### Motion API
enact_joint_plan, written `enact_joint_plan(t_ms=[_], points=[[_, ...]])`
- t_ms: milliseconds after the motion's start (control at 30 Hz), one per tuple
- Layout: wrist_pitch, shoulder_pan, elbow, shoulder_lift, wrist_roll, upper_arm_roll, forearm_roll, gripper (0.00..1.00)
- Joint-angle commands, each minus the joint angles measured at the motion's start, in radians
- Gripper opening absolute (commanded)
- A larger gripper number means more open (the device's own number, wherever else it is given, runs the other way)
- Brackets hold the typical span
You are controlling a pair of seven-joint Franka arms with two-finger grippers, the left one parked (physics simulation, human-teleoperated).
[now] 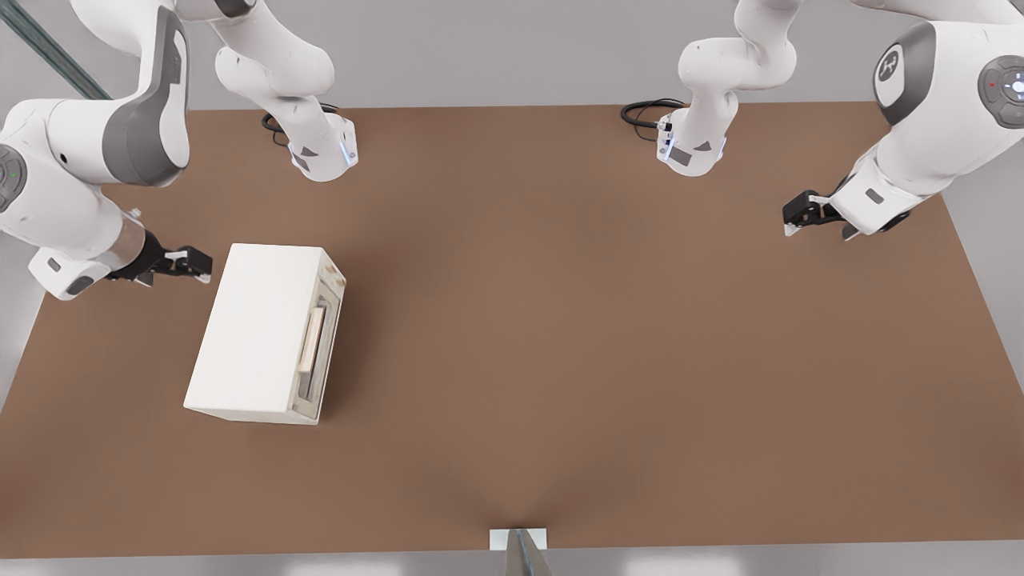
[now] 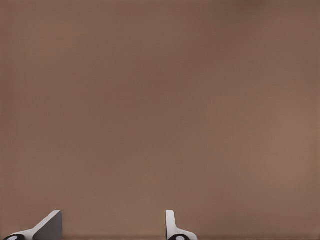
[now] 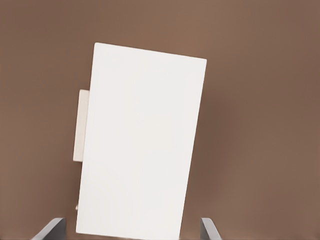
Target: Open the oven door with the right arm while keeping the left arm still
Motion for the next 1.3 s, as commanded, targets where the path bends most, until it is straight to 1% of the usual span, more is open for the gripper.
enact_joint_plan(t_ms=[0,67,100,133,200,233,267,333,367,400,433,567,633,733,767,933,1267], points=[[-0.008,-0.002,-0.004,-0.002,-0.057,0.0,-0.001,1.0],[-0.011,0.005,-0.004,0.005,-0.062,0.001,-0.019,1.0],[-0.012,0.056,-0.004,0.028,-0.062,0.01,-0.118,1.0],[-0.011,0.12,0.005,0.074,-0.062,0.012,-0.205,0.97],[-0.009,0.159,0.013,0.149,-0.083,0.012,-0.216,0.21],[-0.009,0.192,0.013,0.166,-0.074,0.01,-0.259,0.21],[-0.009,0.249,0.008,0.193,-0.065,0.012,-0.375,0.21],[-0.006,0.278,0.007,0.221,-0.06,0.01,-0.441,0.21],[-0.011,0.306,-0.007,0.225,-0.022,0.01,-0.492,0.21],[-0.012,0.343,-0.016,0.259,0.035,0.01,-0.553,0.21],[-0.012,0.358,-0.016,0.279,0.067,0.01,-0.586,0.21],[-0.011,0.429,-0.007,0.347,0.234,0.01,-0.63,0.21],[-0.003,0.444,-0.001,0.35,0.303,0.01,-0.63,0.21],[-0.003,0.455,0.054,0.413,0.391,0.012,-0.63,0.21],[-0.003,0.455,0.089,0.452,0.421,0.01,-0.63,0.21],[0.007,0.453,0.114,0.515,0.448,0.006,-0.662,0.21],[-0.006,0.455,0.049,0.52,0.455,0.006,-0.661,0.21]])
